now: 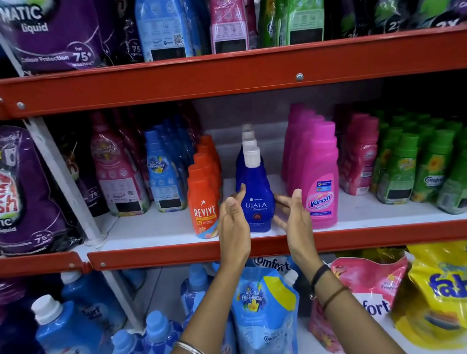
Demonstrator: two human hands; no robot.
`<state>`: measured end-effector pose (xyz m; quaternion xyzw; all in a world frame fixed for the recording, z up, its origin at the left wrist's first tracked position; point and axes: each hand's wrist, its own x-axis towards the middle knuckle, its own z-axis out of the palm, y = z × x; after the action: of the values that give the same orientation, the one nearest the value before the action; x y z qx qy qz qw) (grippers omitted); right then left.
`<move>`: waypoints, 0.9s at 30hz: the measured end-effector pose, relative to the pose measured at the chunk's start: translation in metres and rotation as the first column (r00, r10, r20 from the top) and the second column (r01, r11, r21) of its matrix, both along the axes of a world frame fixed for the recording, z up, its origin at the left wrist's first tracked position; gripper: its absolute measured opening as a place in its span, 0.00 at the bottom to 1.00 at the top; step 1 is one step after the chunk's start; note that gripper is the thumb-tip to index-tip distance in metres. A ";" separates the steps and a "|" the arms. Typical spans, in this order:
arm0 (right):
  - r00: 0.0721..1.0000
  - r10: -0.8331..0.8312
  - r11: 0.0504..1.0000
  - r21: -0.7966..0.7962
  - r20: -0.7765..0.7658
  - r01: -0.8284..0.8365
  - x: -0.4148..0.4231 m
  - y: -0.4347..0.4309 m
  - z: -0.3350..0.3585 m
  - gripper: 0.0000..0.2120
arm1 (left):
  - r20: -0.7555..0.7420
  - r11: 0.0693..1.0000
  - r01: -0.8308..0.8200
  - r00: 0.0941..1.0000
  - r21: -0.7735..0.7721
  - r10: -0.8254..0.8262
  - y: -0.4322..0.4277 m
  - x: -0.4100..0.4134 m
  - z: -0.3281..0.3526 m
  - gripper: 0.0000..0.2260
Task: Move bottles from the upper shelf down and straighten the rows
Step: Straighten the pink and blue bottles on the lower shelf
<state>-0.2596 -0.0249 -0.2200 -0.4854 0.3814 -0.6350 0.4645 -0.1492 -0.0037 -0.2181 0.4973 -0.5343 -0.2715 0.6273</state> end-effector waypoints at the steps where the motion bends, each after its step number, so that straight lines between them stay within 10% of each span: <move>1: 1.000 -0.003 1.000 -0.004 -0.002 0.003 -0.001 0.000 0.000 0.35 | -0.008 1.000 0.010 1.000 -0.005 -0.010 -0.001 0.001 -0.001 0.24; 11: 1.000 -0.017 1.000 -0.019 -0.024 0.016 0.002 0.008 0.002 0.31 | -0.048 0.998 0.064 0.997 0.002 -0.064 0.003 0.003 -0.003 0.24; 18: 0.984 -0.176 0.947 -0.276 -0.021 0.164 0.033 0.037 -0.012 0.20 | -0.133 0.916 -0.191 0.979 -0.352 0.153 0.037 0.021 0.006 0.26; 27: 0.996 0.088 0.995 -0.053 -0.026 -0.090 0.111 0.028 -0.006 0.37 | -0.197 0.989 -0.106 0.977 -0.099 0.085 0.015 0.079 0.000 0.27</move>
<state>-0.1489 0.0030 -0.2257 -0.5218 0.3476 -0.6179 0.4744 -0.0704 0.0110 -0.2185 0.4587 -0.4606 -0.2583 0.7147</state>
